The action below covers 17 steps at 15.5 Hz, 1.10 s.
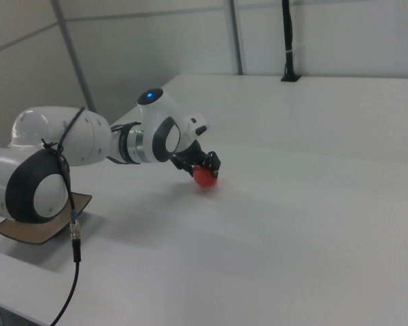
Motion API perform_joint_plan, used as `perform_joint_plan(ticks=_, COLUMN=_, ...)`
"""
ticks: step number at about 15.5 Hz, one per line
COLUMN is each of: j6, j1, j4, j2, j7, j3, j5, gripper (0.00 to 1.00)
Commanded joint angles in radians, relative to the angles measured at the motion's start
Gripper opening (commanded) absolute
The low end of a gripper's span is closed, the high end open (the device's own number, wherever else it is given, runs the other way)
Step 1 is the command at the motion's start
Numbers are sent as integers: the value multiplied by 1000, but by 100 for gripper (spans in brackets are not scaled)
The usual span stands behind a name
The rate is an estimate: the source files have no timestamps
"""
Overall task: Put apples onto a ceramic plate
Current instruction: 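Close the gripper on the red apple and lift it up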
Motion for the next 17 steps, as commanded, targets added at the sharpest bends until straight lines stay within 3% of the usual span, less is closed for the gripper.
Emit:
perform_joint_plan(ticks=1, j6=23, j1=8, j4=19, j2=17, j7=7, j3=-10, j5=-51, gripper=15)
perform_joint_plan(ticks=2, j6=23, j1=6, j4=17, j2=17, j7=7, j3=-10, j5=-63, gripper=3)
perform_joint_plan(ticks=3, j6=23, j1=6, j4=17, j2=17, j7=7, j3=-10, j5=-63, gripper=0)
perform_joint_plan(ticks=9, j6=10, j1=0, j4=4, j2=-61, j7=10, j3=-8, j5=-53, gripper=0)
perform_joint_plan(ticks=13, j6=-28, j1=1, j4=-65, j2=-196, j7=63, j3=-7, j5=-50, gripper=0)
perform_joint_plan(ticks=17, j6=-211, j1=18, j4=-116, j2=-365, j7=114, j3=-7, j5=-16, gripper=0)
